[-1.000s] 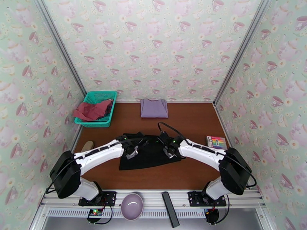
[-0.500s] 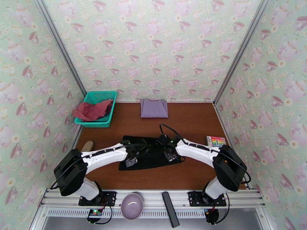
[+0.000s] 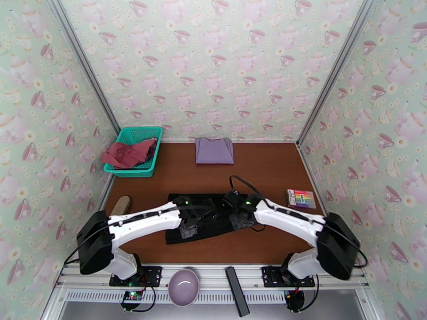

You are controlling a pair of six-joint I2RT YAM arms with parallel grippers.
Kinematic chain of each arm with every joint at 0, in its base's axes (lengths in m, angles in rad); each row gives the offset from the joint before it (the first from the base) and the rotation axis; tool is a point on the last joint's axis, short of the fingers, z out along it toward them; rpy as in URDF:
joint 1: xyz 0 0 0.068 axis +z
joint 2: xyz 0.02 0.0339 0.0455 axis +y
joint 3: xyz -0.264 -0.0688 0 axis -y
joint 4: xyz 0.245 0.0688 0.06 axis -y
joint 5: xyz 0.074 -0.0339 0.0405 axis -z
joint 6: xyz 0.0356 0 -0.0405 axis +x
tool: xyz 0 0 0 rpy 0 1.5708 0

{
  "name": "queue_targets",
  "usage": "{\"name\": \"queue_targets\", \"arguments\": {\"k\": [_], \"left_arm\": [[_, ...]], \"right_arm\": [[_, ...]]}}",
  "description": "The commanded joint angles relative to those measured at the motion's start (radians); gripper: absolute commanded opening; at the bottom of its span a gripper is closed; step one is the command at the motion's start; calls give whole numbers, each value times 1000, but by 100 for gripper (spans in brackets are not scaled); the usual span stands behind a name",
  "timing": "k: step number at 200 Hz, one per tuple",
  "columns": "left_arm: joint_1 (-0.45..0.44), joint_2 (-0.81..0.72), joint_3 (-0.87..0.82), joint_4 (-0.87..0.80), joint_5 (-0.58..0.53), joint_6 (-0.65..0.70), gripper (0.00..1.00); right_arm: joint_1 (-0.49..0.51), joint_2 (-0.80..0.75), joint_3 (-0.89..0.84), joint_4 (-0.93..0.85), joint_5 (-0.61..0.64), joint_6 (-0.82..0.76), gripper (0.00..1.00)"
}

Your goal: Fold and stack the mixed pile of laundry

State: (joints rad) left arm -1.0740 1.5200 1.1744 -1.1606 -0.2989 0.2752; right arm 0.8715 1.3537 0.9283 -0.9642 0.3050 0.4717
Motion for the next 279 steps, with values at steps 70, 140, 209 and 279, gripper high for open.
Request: {"name": "queue_targets", "arguments": {"k": [70,140,209,279], "left_arm": [[161,-293,-2,323,27,-97,51],[278,-310,-206,536,129,-261,61],[303,-44,-273,585,-1,-492,60],[404,444,67,525,-80,-341,54]], "right_arm": [[-216,-131,-70,253,-176,63,95],[-285,180,-38,248,-174,58,83],[-293,464,107,133,5,56,71],[-372,524,222,98,30,-24,64]]}}
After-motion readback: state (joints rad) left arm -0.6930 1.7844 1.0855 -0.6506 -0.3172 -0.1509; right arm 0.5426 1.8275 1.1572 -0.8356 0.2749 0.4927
